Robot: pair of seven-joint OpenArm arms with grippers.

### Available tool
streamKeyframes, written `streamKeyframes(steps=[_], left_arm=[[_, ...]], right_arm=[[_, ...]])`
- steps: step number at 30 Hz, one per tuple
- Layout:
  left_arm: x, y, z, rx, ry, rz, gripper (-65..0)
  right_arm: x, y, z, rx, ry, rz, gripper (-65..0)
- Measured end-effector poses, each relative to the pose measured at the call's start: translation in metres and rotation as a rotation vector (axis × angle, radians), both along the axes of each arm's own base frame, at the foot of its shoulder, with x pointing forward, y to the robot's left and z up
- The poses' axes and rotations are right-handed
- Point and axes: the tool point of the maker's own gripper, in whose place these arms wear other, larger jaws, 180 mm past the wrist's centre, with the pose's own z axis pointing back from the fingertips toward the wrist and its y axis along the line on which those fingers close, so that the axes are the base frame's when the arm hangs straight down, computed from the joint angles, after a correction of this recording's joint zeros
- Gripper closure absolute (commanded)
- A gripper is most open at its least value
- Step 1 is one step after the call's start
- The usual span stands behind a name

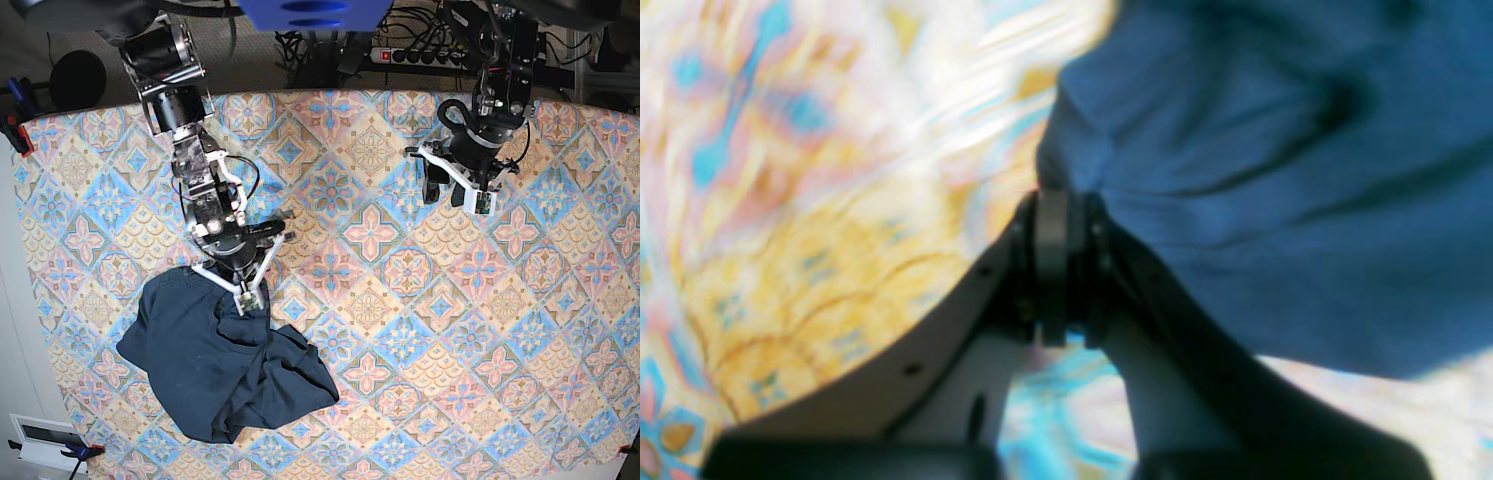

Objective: Layout the t-shirt on the table in an organized manner, then fold the t-shirt properly
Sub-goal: 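Grasp the shirt with the right gripper and drag it away, then reach the left gripper across to the shirt's loose end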

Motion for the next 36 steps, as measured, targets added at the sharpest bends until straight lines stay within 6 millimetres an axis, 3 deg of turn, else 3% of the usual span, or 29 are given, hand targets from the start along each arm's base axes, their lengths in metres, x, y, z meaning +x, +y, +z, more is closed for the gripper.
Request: streamKeyframes(steps=[2, 4, 9, 14, 16, 21, 26, 31, 36], left_arm=[[0.001, 0.000, 0.001, 0.000, -0.004, -0.003, -28.0], [0.002, 0.000, 0.002, 0.000, -0.006, -0.002, -28.0], [0.002, -0.001, 0.001, -0.003, -0.005, -0.003, -22.5], [0.005, -0.001, 0.004, -0.001, -0.015, -0.003, -8.9], [0.011, -0.005, 0.006, -0.002, -0.026, -0.010, -5.4], [0.028, -0.015, 0.011, -0.004, -0.058, -0.044, -4.0], [0.047, -0.022, 0.011, 0.003, -0.071, -0.068, -4.2], [0.073, -0.026, 0.003, 0.012, -0.065, -0.077, -4.5], [0.114, -0.055, 0.012, 0.000, -0.103, -0.134, -4.5]], right_arm=[[0.008, -0.015, 0.035, 0.033, -0.111, -0.051, -0.3], [0.004, -0.029, 0.057, 0.056, -0.180, -0.092, -0.5], [-0.033, -0.074, 0.055, 0.019, -0.172, -0.167, -0.4], [-0.053, -0.138, 0.095, 0.001, -0.300, -0.306, -0.4], [-0.069, -0.155, 0.093, 0.071, -0.290, -0.366, -0.4], [-0.123, -0.201, 0.074, 0.248, -0.219, -0.563, -0.4], [-0.151, -0.232, 0.093, 0.454, -0.286, -0.678, -0.4], [-0.190, -0.266, 0.100, 0.579, -0.300, -0.811, -0.4], [-0.208, -0.298, 0.123, 0.617, -0.366, -0.884, -0.4]])
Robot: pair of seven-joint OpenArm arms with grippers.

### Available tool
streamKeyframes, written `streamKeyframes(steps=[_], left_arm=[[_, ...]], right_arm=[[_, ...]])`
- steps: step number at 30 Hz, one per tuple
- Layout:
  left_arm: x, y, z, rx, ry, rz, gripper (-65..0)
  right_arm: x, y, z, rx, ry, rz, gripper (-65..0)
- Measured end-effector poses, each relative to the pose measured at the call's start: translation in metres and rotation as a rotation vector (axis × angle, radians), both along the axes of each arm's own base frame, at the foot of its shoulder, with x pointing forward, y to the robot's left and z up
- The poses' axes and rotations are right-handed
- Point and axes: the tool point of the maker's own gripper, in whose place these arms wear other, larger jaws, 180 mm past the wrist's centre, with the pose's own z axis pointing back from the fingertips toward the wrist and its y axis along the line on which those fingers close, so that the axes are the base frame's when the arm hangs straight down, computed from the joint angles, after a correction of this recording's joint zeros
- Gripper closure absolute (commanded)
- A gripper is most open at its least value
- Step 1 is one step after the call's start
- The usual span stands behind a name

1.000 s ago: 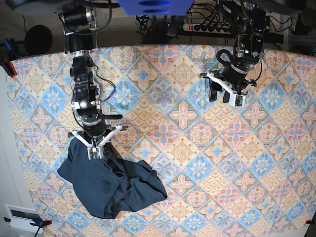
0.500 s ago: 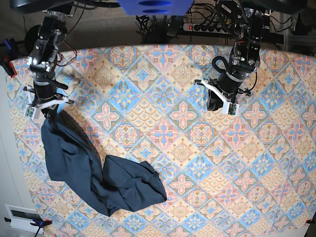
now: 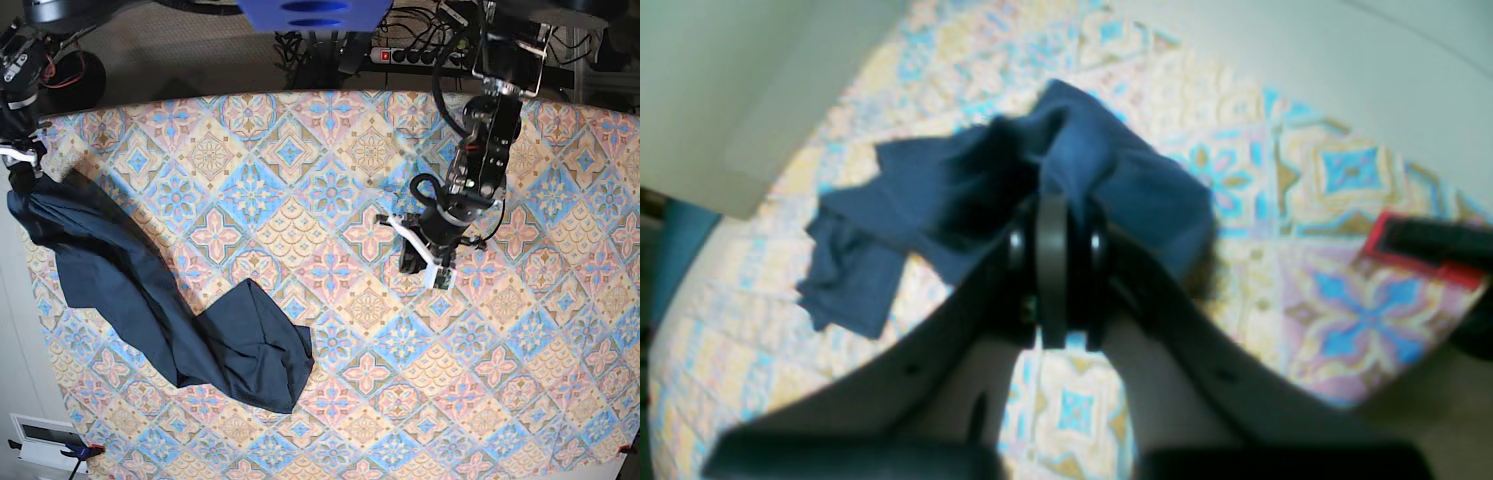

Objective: Layout the t-shirt on the table in an organized manner, then fold the t-shirt properly
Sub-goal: 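Reach the left gripper across to the shirt's loose end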

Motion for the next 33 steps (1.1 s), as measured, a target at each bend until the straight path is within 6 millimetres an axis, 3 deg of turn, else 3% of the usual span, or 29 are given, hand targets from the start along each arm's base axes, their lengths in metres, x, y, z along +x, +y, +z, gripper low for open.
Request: streamKeyframes(steps=[4, 7, 11, 14, 18, 25, 33], left_arm=[[0.029, -0.039, 0.004, -0.024, -0.002, -0.056, -4.6], [0.038, -0.079, -0.003, -0.035, 0.037, -0.123, -5.8], [0.049, -0.129, -0.003, -0.053, 0.056, -0.193, -19.1], [0.053, -0.155, -0.012, -0.050, 0.102, -0.230, -27.5], [0.054, -0.182, -0.027, -0.003, 0.157, -0.276, -28.1], [0.054, -0.215, -0.040, -0.003, 0.193, -0.299, -28.1], [0.062, -0.198, -0.063, 0.004, 0.178, -0.245, -28.1]], right_arm=[[-0.005, -0.003, -0.005, 0.004, 0.021, -0.014, -0.4], [-0.004, -0.002, -0.005, 0.006, 0.019, -0.009, -0.4], [-0.002, -0.001, -0.003, 0.005, 0.011, -0.007, -0.4], [-0.003, -0.001, -0.004, 0.008, 0.017, -0.008, -0.4], [-0.002, 0.000, -0.004, 0.008, 0.014, -0.004, -0.4], [-0.003, 0.000, -0.005, 0.011, 0.019, -0.005, -0.4], [0.005, 0.013, -0.012, 0.029, 0.029, 0.038, -0.4]])
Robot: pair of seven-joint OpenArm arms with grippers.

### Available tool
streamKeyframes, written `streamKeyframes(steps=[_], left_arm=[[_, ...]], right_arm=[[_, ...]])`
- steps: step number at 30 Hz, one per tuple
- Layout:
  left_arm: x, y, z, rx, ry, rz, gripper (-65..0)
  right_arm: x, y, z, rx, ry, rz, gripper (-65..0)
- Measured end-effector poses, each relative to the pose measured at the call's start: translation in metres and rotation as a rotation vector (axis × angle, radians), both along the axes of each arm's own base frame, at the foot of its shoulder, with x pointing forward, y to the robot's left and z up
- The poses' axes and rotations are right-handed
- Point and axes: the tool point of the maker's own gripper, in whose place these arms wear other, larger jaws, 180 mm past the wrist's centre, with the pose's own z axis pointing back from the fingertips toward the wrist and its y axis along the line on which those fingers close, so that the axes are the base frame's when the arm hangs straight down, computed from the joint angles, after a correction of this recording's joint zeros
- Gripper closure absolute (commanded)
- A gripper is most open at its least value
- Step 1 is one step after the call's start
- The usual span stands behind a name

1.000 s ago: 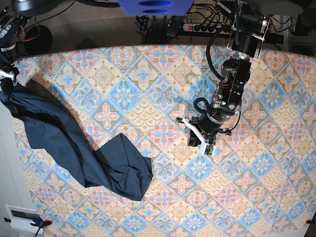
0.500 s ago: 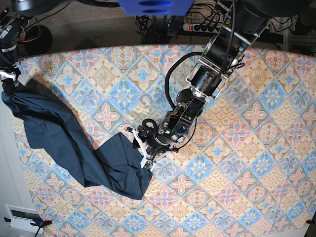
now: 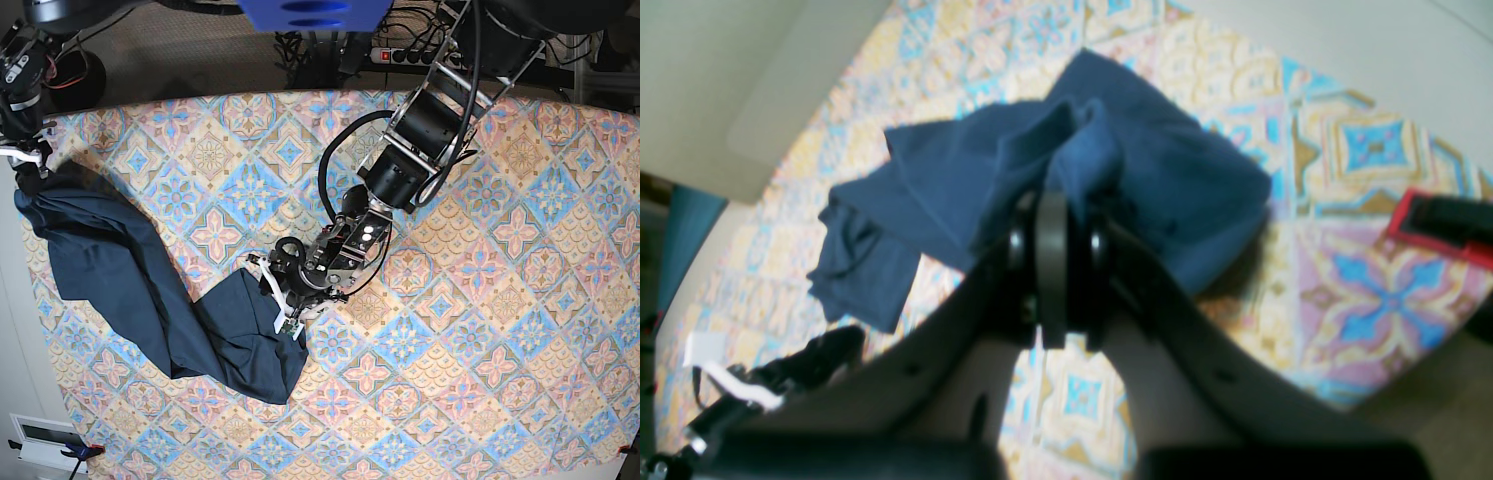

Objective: Layout the t-shirt on the table in an organized manner, then fold the t-shirt properly
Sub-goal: 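Reach the left gripper across to the shirt's loose end, then grasp the shirt fabric with the left gripper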

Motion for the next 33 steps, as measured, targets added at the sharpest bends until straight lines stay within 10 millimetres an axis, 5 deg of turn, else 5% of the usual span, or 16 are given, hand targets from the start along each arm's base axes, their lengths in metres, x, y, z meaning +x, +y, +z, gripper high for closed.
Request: streamKeyframes(steps=[4, 8, 12, 17, 25, 33], left_arm=[[-0.003, -0.007, -0.003, 0.050, -0.068, -0.060, -23.6], [-0.005, -0.012, -0.003, 0.097, -0.106, -0.101, 0.0], [-0.001, -0.001, -0.006, 0.109, -0.100, -0.092, 0.0], [0.009, 0.049, -0.017, 0.140, -0.094, -0.060, 0.0], [0.015, 0.134, -0.013, 0.229, -0.131, -0.004, 0.0], [0.009, 0.138, 0.011, 0.054, -0.058, 0.105, 0.0]], right_arm=[[0.002, 0.004, -0.003, 0.006, 0.007, 0.010, -0.4], [0.004, 0.007, -0.004, 0.011, 0.007, 0.021, -0.4], [0.004, 0.007, -0.004, 0.011, 0.008, 0.021, -0.4], [0.005, 0.008, -0.003, 0.006, 0.005, 0.031, -0.3], [0.025, 0.056, -0.013, 0.004, 0.017, 0.255, -0.3], [0.039, 0.115, -0.029, 0.033, 0.070, 0.499, -0.4]])
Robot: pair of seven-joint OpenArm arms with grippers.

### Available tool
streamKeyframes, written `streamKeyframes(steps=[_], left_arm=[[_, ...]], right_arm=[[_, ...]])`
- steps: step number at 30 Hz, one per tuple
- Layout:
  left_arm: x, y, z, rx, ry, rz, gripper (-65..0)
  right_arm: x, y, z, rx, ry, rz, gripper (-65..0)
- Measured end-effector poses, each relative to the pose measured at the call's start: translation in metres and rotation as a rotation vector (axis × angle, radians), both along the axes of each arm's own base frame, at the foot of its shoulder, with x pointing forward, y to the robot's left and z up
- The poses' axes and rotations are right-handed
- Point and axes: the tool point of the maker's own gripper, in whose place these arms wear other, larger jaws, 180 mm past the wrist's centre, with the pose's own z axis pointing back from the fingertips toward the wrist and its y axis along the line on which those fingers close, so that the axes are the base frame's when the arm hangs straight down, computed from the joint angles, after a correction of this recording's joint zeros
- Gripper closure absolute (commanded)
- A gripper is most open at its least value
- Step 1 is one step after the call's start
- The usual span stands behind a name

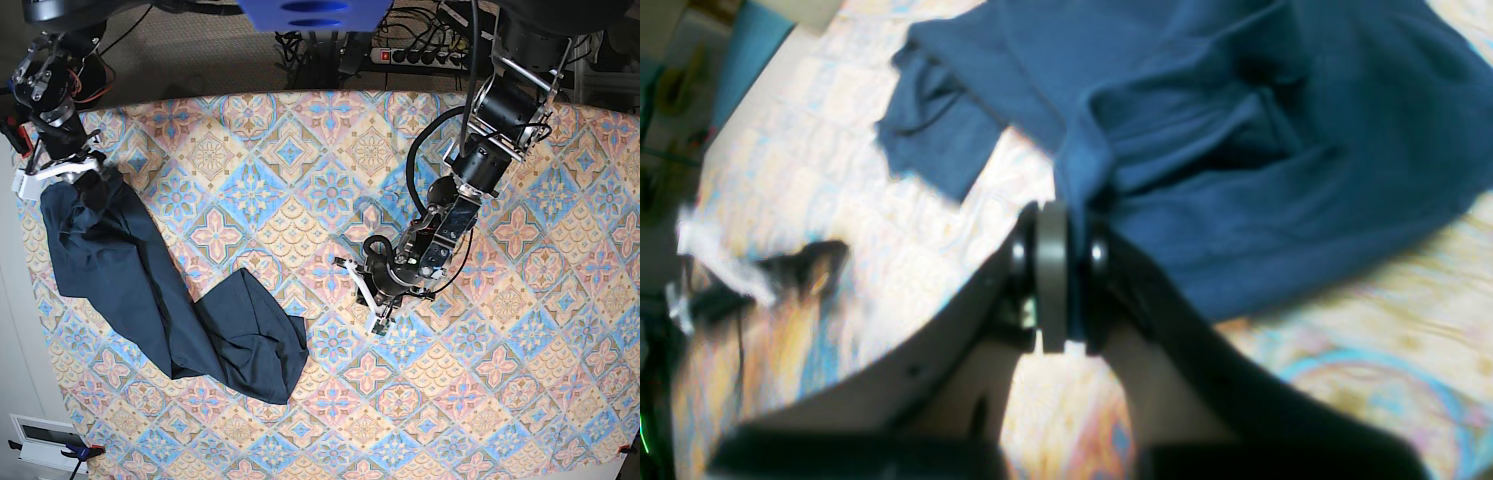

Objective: Layout the t-shirt on the table in an organized manner, then fold the t-shirt properly
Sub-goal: 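Grasp the shirt fabric with the left gripper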

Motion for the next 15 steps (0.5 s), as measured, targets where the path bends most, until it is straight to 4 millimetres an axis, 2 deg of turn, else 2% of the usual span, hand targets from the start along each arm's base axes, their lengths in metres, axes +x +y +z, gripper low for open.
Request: streamKeyframes(steps=[3, 6, 9, 11, 13, 15], left_arm=[[0.004, -0.008, 0.010, -0.040, -0.013, 0.002, 0.0], [0.001, -0.014, 0.008, -0.054, -0.004, -0.002, 0.0], [-0.002, -0.021, 0.007, -0.058, 0.003, -0.013, 0.0], [-0.001, -0.027, 0.009, -0.067, 0.001, -0.018, 0.0], [-0.001, -0.033, 0.011, -0.079, -0.002, -0.016, 0.0], [-0.002, -0.036, 0.011, -0.084, -0.001, -0.020, 0.0]], right_arm=[[-0.002, 0.040, -0.005, -0.018, 0.001, 0.200, -0.5], [-0.004, 0.084, -0.011, -0.002, 0.005, 0.375, -0.6], [0.002, 0.134, -0.002, 0.086, -0.033, 0.534, -0.7], [0.002, 0.161, 0.003, 0.131, -0.049, 0.618, -0.7], [-0.007, 0.182, -0.001, 0.136, -0.026, 0.710, -0.7], [-0.025, 0.202, -0.008, 0.091, -0.016, 0.861, -0.7]])
